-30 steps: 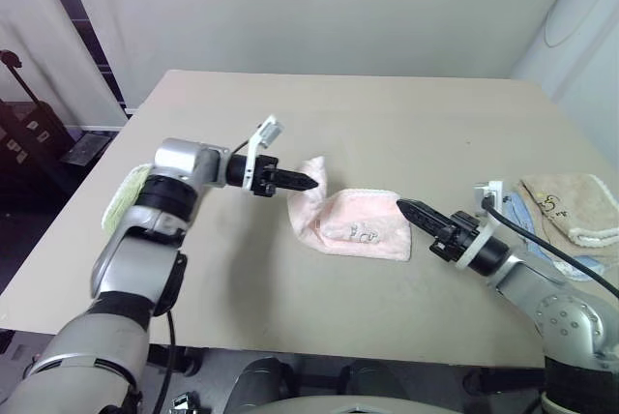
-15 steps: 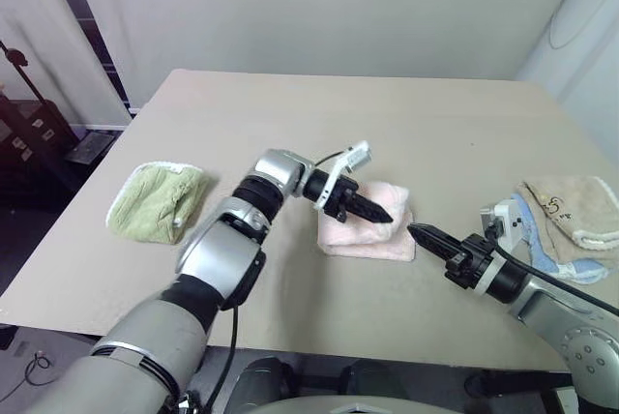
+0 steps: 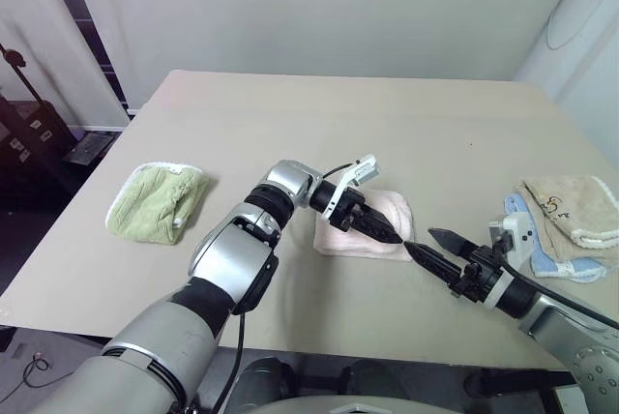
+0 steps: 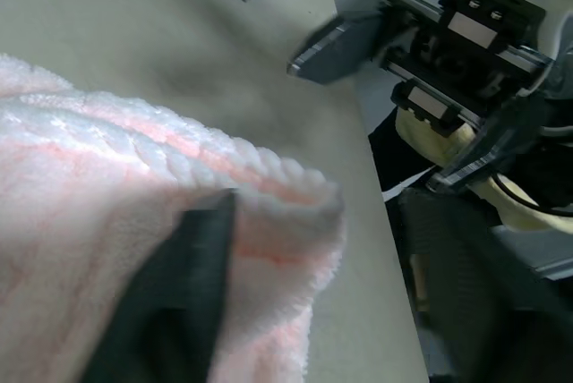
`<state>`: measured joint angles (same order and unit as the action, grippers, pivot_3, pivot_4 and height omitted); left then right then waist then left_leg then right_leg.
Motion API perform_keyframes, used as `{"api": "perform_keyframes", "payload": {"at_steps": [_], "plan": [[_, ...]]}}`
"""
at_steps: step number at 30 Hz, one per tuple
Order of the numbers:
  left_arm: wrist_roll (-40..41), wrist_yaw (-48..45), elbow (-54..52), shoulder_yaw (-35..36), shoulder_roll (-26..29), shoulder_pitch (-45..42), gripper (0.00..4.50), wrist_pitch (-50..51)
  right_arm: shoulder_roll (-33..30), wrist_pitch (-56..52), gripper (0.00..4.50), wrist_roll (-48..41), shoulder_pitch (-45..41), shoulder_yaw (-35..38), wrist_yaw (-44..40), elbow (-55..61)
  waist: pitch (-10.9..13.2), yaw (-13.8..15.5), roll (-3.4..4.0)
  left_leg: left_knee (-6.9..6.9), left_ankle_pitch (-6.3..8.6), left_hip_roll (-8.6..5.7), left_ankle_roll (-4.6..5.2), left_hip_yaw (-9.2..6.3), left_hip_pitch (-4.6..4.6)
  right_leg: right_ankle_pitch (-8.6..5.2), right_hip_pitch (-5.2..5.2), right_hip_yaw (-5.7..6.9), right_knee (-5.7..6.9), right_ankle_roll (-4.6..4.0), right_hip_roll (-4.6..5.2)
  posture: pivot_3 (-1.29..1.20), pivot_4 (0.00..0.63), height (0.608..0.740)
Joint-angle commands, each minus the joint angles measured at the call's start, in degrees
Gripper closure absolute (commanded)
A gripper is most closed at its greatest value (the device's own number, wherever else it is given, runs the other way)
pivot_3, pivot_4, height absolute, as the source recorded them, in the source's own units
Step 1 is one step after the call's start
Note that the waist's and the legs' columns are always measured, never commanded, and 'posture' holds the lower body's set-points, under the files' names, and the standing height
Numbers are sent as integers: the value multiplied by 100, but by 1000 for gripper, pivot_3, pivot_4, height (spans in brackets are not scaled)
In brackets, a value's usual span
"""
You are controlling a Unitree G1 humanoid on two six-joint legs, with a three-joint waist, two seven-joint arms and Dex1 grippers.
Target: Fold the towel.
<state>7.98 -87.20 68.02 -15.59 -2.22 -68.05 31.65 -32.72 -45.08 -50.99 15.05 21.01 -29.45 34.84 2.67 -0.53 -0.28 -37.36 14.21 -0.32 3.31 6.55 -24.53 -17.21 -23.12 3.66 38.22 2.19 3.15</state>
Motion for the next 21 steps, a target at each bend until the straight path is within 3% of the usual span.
{"api": "perform_keyframes", "payload": {"at_steps": [1,6,9,11,13,16,21], "plan": [[72,-141,-184,284,75,-242,53,-21,-86,155,0,-5,-198,132,30,37,0,-8,0,0,0,0,1,0,0,0,0,0,0,0,0,0,0,740],[258,-7,-617,751,432,-201,53,-305,-120,190,0,-227,-406,386,-28,-89,-1,-2,1,-3,0,0,1,0,1,1,1,0,1,1,0,0,0,740],[359,299,-1028,1100,742,52,53,-1003,-235,169,0,-324,-647,422,-107,-173,-2,-14,2,-1,-1,0,1,0,2,2,0,0,4,2,0,0,0,740],[412,655,-1125,1322,924,167,0,-1177,-313,217,370,-284,-874,339,-167,-239,-3,-18,4,-2,-1,0,1,-1,5,2,2,0,6,3,0,0,0,740],[447,750,-1339,1447,1106,372,0,-1357,-340,237,995,-294,-1140,228,-253,-316,-4,-11,6,-4,-1,0,1,-1,8,3,4,-1,10,3,0,0,0,740],[508,718,-1716,1524,1374,701,608,-1446,-366,238,2061,-164,-1615,1,-323,-568,-4,-16,5,-6,-2,0,0,-1,14,4,8,-1,18,4,0,0,0,740],[749,703,-2255,1654,1613,1113,2316,-1271,-370,260,3922,41,-2311,-416,-526,-1060,-4,3,5,-22,-2,0,0,-1,6,4,7,0,20,2,2,0,0,740]]}}
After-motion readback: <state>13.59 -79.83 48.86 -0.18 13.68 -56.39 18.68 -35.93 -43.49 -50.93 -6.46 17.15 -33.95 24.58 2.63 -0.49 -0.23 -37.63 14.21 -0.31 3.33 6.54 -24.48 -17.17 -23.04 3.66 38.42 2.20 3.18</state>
